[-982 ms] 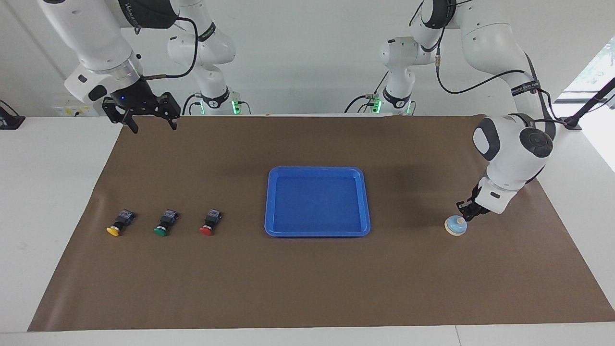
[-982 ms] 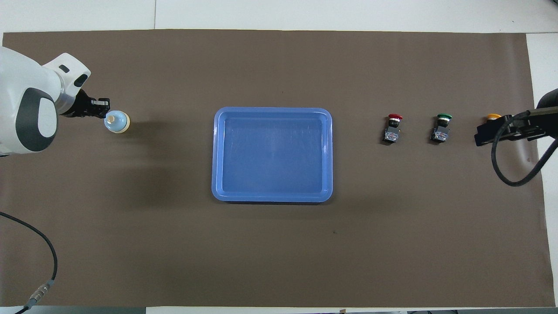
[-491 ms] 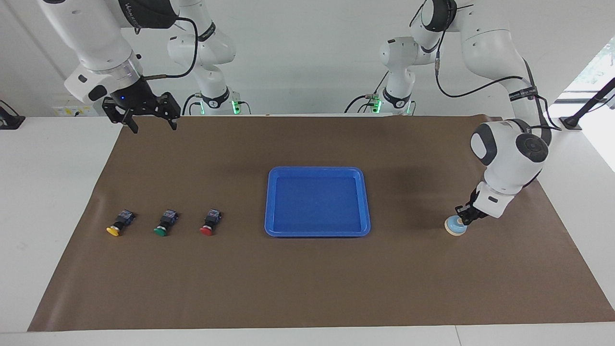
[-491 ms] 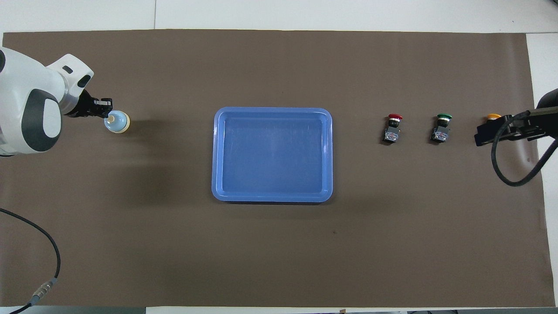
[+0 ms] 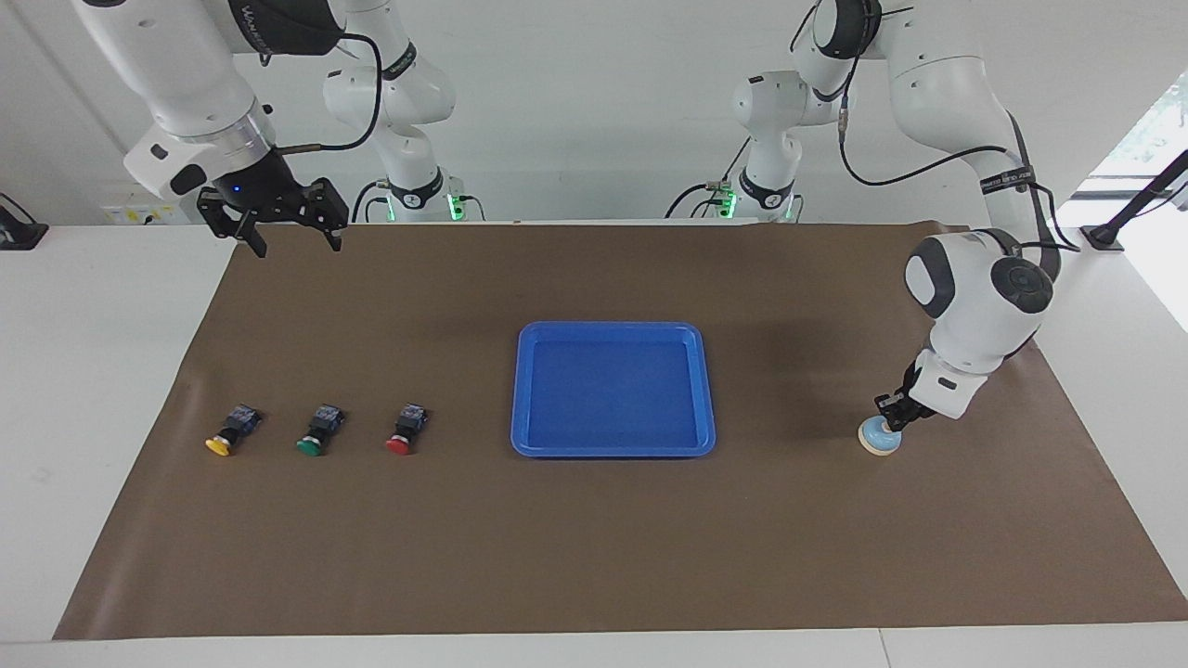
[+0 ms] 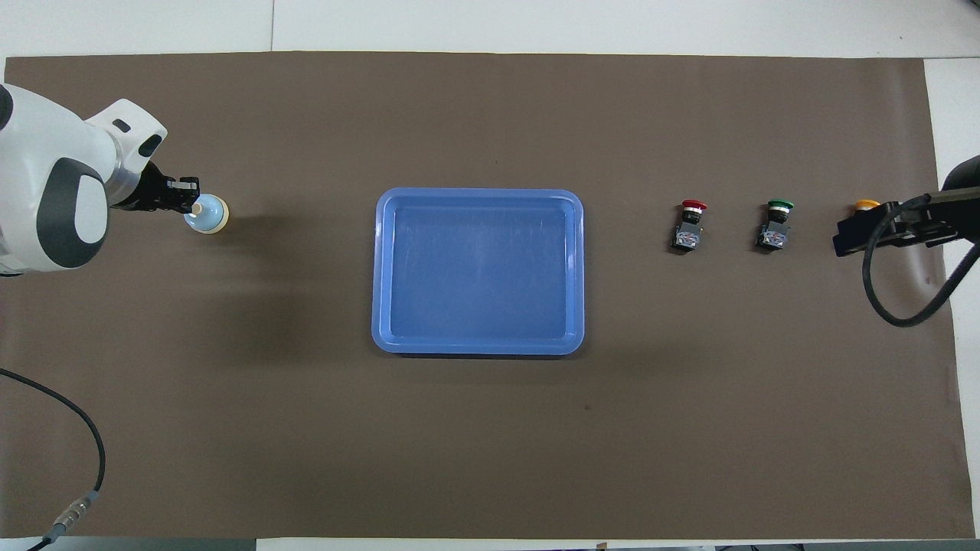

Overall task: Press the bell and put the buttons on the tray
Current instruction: 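Lift the left gripper off the bell and draw back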

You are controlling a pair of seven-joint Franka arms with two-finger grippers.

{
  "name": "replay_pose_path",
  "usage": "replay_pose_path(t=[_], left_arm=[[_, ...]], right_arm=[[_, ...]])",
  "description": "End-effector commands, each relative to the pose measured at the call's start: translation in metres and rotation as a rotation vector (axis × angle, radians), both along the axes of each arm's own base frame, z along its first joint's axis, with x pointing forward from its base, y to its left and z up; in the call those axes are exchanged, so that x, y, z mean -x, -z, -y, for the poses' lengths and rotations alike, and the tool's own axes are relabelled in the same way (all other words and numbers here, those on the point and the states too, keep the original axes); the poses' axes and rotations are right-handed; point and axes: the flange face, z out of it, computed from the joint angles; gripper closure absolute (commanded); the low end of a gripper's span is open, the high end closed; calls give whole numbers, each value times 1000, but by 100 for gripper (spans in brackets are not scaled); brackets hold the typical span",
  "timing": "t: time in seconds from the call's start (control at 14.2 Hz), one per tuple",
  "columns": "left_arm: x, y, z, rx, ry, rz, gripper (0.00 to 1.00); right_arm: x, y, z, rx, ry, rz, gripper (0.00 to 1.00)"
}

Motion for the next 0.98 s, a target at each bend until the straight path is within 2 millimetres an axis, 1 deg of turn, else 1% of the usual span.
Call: replay_pose_path(t=[0.0,0.07,0.21,0.28,0.35,0.42,0.56,0.7,0.91], left_arm=[[23,-75,1,-21,-12,-18,96],[33,-98,2,-21,-14,-24,74],[57,-150,3,-23,-14,6,21],[70,-174,2,-25,-17,17,0],[84,-196,3,-15,-20,20,0],[98,-215,4,-3,-26,20,0],[122,-241,5,-2,-26,8,0],[135,-253,10,-3,-19,0,0],[141,-265,12,-3,-13,12,0]], right_arm=[[5,0,3,-19,-13,0,0],[4,1,4,-19,-11,-2,0],[5,0,4,-19,-11,1,0],[5,0,3,-19,-13,-2,0],[6,1,-1,-19,-21,-14,0],[8,2,-1,-19,-22,-29,0],[10,2,-1,-18,-21,-38,0],[11,-1,2,-19,-15,-32,0],[12,3,-3,-17,-22,-34,0]])
